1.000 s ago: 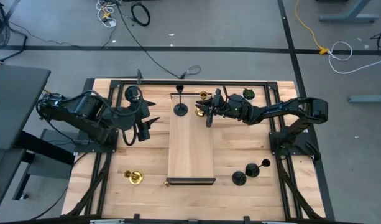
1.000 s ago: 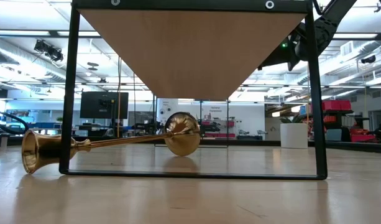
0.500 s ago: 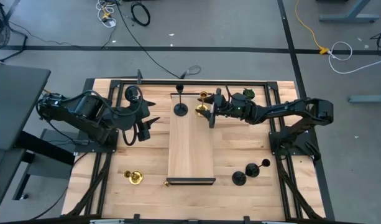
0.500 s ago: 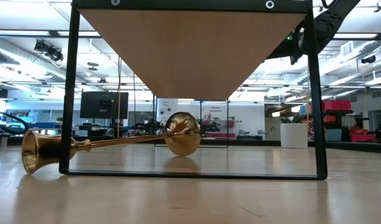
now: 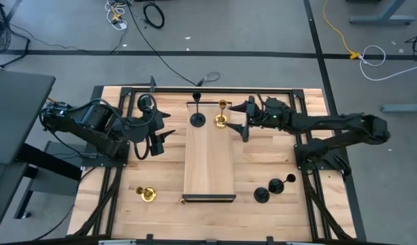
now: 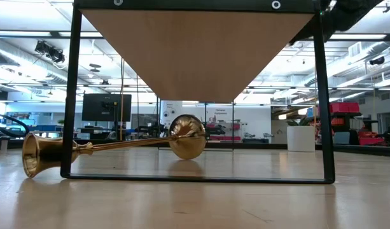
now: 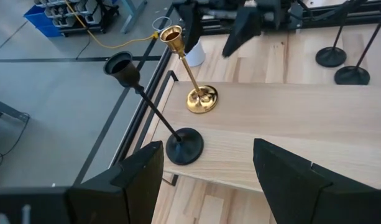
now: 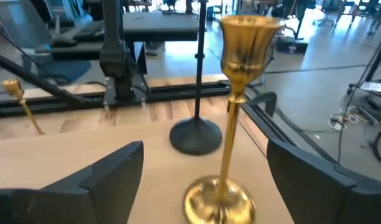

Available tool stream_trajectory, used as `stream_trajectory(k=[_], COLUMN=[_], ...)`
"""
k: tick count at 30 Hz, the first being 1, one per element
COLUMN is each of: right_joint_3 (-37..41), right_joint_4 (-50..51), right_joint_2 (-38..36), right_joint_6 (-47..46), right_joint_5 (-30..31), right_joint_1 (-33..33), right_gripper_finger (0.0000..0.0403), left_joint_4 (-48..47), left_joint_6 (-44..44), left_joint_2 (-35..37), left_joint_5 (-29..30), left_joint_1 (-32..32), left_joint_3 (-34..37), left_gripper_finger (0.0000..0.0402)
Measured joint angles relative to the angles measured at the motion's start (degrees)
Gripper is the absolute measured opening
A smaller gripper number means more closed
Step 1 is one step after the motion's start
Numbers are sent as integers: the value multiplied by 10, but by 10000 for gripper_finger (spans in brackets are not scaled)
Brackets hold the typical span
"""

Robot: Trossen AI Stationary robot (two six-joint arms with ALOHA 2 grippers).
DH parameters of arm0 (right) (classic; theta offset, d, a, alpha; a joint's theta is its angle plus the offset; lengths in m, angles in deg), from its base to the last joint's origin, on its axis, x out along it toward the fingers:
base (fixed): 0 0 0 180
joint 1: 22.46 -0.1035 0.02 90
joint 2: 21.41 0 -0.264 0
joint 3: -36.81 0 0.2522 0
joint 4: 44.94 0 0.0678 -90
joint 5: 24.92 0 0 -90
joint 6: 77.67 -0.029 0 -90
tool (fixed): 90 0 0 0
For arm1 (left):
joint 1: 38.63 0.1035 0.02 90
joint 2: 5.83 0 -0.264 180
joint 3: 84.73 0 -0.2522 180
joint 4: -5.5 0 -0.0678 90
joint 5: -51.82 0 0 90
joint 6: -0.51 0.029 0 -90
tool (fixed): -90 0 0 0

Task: Pick & Place candle stick holders
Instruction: Put the black candle holder on the shelf aligned with the black candle holder

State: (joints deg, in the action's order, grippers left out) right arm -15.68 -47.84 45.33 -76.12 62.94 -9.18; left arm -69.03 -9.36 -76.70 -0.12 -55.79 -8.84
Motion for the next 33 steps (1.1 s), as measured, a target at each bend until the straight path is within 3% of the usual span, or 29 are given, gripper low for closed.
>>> stream_trajectory(k=[7, 16, 27, 33], right_joint_3=[0, 0, 0, 0], right_joint_4=[171, 359, 455, 506], right_joint_2=[-126, -247, -288, -288], right_joint_6=[-1, -87, -204, -277], right_joint_5=[-12, -132, -285, -319], right_joint_1=[-35, -95, -159, -195], right_gripper_finger=[321, 315, 316, 316], left_joint_4=[0, 0, 7, 7], left_joint_6=[0, 0, -3, -15], left_joint_2=[0, 0, 0, 0], left_joint_5=[-4, -4, -4, -4], left_joint_1=[0, 0, 0, 0], left_joint_3=[0, 0, 0, 0], left_gripper_finger=[248, 248, 248, 248])
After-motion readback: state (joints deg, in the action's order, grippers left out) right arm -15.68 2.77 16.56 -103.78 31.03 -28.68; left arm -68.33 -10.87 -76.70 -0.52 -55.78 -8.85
